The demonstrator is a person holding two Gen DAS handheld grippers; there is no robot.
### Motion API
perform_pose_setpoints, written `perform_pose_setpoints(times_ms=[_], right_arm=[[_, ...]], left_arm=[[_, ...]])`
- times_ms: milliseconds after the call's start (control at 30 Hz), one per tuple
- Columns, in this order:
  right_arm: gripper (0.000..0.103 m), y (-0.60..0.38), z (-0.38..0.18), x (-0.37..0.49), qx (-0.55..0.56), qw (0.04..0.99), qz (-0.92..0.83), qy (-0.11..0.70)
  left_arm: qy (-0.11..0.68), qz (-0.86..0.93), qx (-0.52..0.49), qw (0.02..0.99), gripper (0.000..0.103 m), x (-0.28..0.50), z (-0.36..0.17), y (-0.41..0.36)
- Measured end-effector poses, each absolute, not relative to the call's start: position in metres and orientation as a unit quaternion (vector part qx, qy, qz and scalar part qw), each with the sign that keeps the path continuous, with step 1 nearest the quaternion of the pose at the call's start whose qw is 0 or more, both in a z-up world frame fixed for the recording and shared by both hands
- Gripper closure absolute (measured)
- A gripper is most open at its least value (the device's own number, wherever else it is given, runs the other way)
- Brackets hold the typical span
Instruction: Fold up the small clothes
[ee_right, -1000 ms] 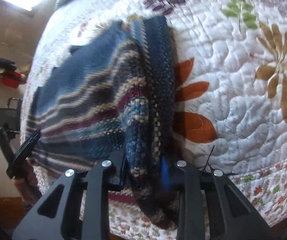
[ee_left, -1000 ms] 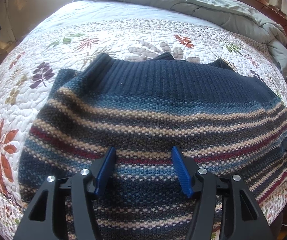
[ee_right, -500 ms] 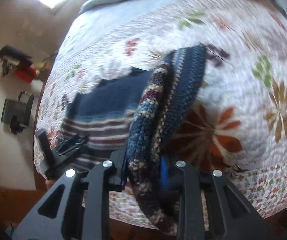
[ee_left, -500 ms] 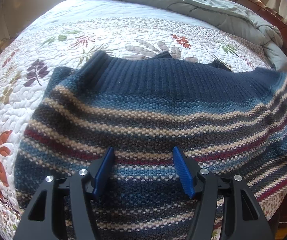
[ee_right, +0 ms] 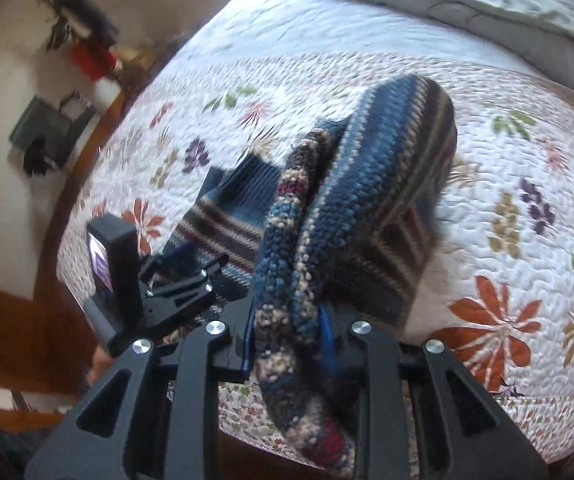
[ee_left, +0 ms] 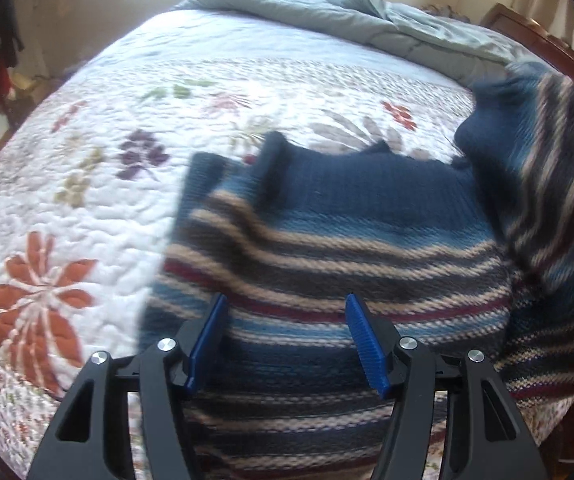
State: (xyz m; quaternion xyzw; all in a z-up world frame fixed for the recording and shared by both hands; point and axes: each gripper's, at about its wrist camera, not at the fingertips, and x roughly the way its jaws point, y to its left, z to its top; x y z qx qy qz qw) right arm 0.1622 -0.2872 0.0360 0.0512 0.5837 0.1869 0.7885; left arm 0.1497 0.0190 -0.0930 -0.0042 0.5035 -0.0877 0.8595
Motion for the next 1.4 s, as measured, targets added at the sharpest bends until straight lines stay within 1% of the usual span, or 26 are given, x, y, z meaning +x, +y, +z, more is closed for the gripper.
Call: perform_pose_setpoints(times_ms=[133,267,367,400,433,467,567,700,833,900,1067,1200,1267,1300,1333,1400], right_arm=[[0.079,-0.245,0.009,0.163,0.005,0.773,0.195,0.603],[0.078,-0.218,-0.03,0.165,-0.014,0.756,0.193,0.625],[0.075,-0.208,-0.057,0.164,-0.013,0.747,0.192,0.636],[0.068,-0.208,-0.066,0.164,-0.004,0.743,0.196,0.64],[0.058,-0.206,-0.071,0.163,0.007,0.738,0.204,0.644],[0.055,-0.207,-0.076,0.161,0.026,0.73,0.219,0.647],[0.055,-0.214,-0.068,0.154,0.055,0.728,0.246,0.638],[0.058,-0.248,-0.041,0.141,0.145,0.719,0.276,0.621],[0.058,-0.29,-0.015,0.126,0.163,0.748,0.257,0.59],[0.058,-0.31,-0.01,0.121,0.173,0.758,0.243,0.58],[0.058,-0.355,-0.02,0.109,0.2,0.769,0.207,0.571],[0.058,-0.373,-0.031,0.106,0.182,0.786,0.173,0.565],[0.058,-0.378,-0.034,0.109,0.177,0.798,0.158,0.554],[0.058,-0.381,-0.036,0.112,0.182,0.803,0.155,0.547],[0.057,-0.384,-0.037,0.114,0.189,0.804,0.157,0.542],[0.057,-0.386,-0.041,0.12,0.202,0.805,0.163,0.533]], left_arm=[[0.501,-0.093,-0.026,0.86,0.041,0.153,-0.088,0.032],[0.505,-0.097,-0.037,0.857,0.041,0.156,-0.088,0.038],[0.508,-0.095,-0.042,0.855,0.041,0.158,-0.091,0.042],[0.509,-0.094,-0.043,0.855,0.041,0.158,-0.092,0.043],[0.51,-0.094,-0.044,0.854,0.041,0.159,-0.092,0.044],[0.511,-0.094,-0.046,0.853,0.041,0.16,-0.093,0.045],[0.513,-0.094,-0.05,0.852,0.04,0.159,-0.093,0.046],[0.507,-0.09,-0.052,0.856,0.04,0.157,-0.083,0.044],[0.493,-0.138,-0.072,0.856,0.04,0.156,-0.059,0.03],[0.5,-0.168,-0.078,0.846,0.039,0.161,-0.053,0.015],[0.541,-0.207,-0.1,0.809,0.04,0.189,-0.06,-0.014],[0.572,-0.21,-0.083,0.789,0.043,0.206,-0.071,-0.036],[0.585,-0.205,-0.082,0.781,0.057,0.207,-0.078,-0.04],[0.59,-0.216,-0.094,0.772,0.07,0.206,-0.082,-0.042],[0.593,-0.223,-0.108,0.767,0.078,0.206,-0.084,-0.042],[0.591,-0.221,-0.122,0.766,0.087,0.205,-0.084,-0.04]])
